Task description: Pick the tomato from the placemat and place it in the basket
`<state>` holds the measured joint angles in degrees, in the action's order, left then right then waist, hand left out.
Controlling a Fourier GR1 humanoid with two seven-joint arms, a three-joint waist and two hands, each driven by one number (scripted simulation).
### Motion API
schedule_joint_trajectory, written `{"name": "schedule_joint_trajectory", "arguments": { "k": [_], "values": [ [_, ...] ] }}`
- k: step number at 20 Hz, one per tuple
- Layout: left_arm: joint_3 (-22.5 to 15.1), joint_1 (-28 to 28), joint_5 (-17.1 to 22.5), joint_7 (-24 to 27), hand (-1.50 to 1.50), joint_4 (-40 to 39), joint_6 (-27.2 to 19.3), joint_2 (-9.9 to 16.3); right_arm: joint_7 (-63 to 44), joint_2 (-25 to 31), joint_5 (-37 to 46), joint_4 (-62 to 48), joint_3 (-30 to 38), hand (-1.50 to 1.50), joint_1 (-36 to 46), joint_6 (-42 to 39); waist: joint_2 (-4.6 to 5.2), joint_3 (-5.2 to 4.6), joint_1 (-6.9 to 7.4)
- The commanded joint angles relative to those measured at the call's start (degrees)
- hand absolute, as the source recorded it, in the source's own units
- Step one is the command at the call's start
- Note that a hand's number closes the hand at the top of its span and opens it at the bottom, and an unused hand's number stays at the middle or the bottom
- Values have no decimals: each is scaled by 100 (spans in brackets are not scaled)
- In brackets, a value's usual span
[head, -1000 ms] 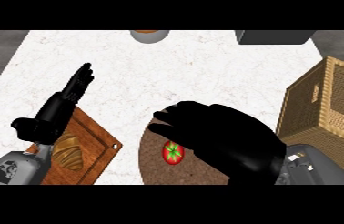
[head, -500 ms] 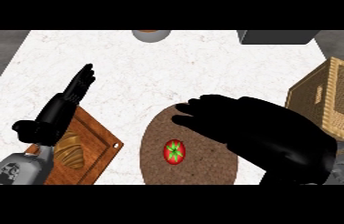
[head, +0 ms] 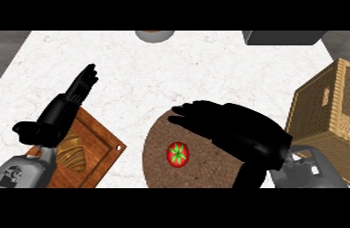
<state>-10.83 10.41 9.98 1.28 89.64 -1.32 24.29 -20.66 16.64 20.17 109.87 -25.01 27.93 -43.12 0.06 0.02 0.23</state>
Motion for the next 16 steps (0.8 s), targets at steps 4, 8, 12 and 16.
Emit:
{"name": "schedule_joint_trajectory", "arguments": {
  "k": [4, 8, 12, 16],
  "values": [
    [191, 254, -240, -13, 0, -356, 214, -256, 1373, -267, 1255, -895, -360, -150, -427, 927, 3, 0, -13],
    [71, 23, -488, -33, 0, 22, 1, -495, 2017, -359, 2077, -1526, -881, -150, -709, 1715, 0, 1, 6],
    [430, -238, -447, -178, 0, 243, 387, -456, 1968, -729, 2228, -1591, -592, -150, -767, 1591, -9, -2, -4],
    [389, -115, -769, 207, 0, -282, 434, -726, 2407, -897, 2447, -1924, -701, -150, -861, 1731, -5, -2, -15]
  ]
}}
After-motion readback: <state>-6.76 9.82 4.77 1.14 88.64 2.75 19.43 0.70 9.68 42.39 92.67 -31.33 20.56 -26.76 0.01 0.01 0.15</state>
